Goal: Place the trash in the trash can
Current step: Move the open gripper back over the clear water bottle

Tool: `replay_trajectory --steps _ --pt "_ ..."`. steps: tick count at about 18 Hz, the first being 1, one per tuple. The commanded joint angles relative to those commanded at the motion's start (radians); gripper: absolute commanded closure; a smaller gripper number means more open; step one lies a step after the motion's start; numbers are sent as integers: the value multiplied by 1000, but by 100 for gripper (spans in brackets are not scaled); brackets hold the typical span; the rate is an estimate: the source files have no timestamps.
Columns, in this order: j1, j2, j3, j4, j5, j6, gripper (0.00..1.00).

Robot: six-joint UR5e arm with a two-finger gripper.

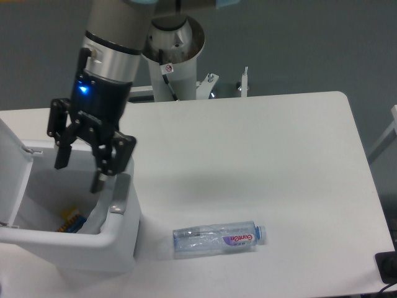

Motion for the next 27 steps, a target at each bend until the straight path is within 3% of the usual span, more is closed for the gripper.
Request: replay_trajectory --steps 6,9,12,18,27 --pt "170 -49 -11 0 -2 77 0" --pt "219 -89 -25 2 -2 119 0" --pt "232 -161 -9 3 -2 155 0" --pt "227 -271 -61 2 2 359 0" --pt "186 -341 -66 -5 5 449 0"
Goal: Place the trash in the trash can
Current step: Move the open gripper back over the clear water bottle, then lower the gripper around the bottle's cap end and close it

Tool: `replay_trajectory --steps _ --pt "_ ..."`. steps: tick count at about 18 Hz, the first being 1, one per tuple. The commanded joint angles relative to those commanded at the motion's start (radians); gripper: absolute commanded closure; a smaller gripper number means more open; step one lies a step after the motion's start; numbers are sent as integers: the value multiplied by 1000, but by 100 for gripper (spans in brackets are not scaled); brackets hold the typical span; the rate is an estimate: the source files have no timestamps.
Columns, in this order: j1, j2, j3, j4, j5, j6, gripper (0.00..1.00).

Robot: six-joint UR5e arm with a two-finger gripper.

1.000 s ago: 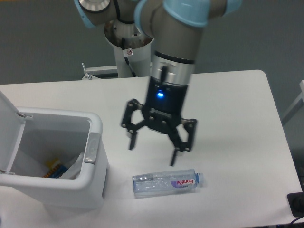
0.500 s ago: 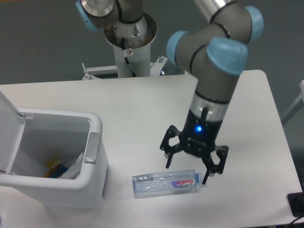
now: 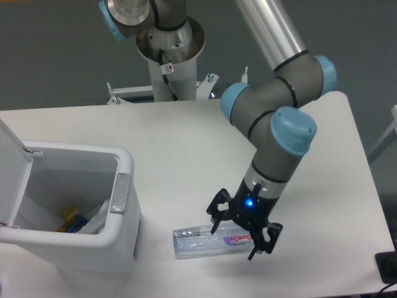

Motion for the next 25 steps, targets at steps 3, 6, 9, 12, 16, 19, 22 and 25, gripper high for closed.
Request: replay_trajectory --steps 3,6,9,12,16,19,22,25 --pt "-21 -11 0 -3 38 32 0" --pt "-81 -44 11 -6 185 35 0" --pt "-117 -51 5 -9 224 35 0" --pt "-147 -43 3 -67 233 67 0" --pt "-198 -43 -2 -143 329 109 0" --pt "-210 -58 -8 -144 388 109 0" --pt "-222 -86 -5 -132 428 107 0" --pt "-235 -123 17 -115 489 107 0"
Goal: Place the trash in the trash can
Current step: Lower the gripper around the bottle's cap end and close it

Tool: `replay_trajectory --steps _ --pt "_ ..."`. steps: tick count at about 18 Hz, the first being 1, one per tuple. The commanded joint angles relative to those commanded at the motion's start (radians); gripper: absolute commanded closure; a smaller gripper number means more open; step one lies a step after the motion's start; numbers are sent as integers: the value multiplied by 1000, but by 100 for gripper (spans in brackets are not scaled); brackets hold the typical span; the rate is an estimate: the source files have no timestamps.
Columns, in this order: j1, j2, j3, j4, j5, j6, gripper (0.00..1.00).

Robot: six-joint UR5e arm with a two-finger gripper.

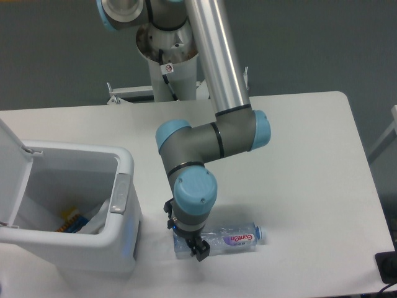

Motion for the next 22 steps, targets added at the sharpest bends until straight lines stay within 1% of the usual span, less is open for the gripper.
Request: replay_trajectory --steps 2,3,6,8,10,12,15,17,20,22 --pt "-11 -18 20 5 26 0 2" --pt "-11 -19 22 5 34 0 13" --pt "-11 -15 19 3 35 0 34" --pt "-11 -17 26 -1 34 -2 42" --pt "-11 -9 29 -3 32 0 54" --pt "-9 -2 43 -1 29 -2 63" --pt "5 0 71 -1 29 -12 64" --pt "17 3 101 21 26 -14 64" --pt "55 14 121 34 22 -12 64" --pt "72 11 149 34 17 -18 64"
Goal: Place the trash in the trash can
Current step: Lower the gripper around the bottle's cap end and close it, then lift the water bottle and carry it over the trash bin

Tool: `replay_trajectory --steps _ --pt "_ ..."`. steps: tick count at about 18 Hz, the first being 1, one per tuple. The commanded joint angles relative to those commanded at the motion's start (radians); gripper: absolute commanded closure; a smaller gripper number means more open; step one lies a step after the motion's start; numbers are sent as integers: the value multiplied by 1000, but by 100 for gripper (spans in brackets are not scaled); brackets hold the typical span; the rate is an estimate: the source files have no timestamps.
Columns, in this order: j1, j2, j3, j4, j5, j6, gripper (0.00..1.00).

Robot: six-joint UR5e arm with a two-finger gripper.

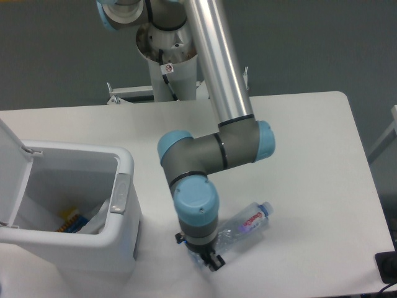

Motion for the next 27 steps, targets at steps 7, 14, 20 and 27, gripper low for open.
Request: replay_trajectory --steps 7,14,20,27 --pt "49 -15 68 52 -133 -126 64" --pt "57 8 134 54 -452 -374 65" --pt "77 89 135 57 -662 -427 68" --pt "143 207 135 57 -1096 -456 67"
